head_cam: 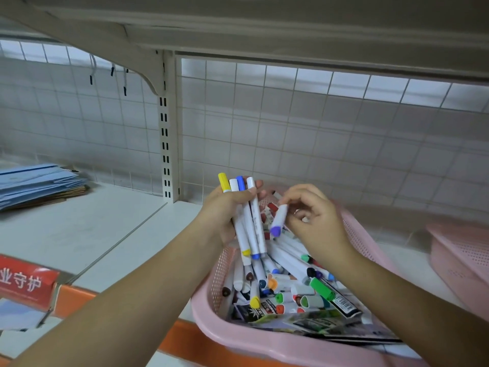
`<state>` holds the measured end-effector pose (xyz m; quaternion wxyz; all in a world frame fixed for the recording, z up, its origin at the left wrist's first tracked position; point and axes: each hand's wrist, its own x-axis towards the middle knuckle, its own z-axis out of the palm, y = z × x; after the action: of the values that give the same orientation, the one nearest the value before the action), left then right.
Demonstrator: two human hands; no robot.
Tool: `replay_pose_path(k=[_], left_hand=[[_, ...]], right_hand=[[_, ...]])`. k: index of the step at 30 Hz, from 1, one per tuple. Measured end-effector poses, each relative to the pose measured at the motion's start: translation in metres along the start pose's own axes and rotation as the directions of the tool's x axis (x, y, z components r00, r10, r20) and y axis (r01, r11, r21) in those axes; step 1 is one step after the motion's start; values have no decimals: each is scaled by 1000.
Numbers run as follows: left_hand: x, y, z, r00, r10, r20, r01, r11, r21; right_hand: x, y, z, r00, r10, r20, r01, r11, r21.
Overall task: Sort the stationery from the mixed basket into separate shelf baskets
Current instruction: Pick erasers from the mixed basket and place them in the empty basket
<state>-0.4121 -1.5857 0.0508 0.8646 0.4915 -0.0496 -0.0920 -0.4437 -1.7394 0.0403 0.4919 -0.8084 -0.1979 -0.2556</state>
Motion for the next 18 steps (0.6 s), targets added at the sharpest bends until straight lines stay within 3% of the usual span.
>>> replay_pose_path(k=[4,11,18], left_hand=[[-4,1,3,992,-75,98,70,996,58],[-5,0,5,982,-80,169,69,995,72],[-5,-1,6,993,-49,111,38,994,100]], right_hand=[[1,7,-1,992,-113,-49,102,979,-174],[2,13,7,942,-334,-37,303,891,-337],[4,10,9,932,-357,-61,306,868,-392]])
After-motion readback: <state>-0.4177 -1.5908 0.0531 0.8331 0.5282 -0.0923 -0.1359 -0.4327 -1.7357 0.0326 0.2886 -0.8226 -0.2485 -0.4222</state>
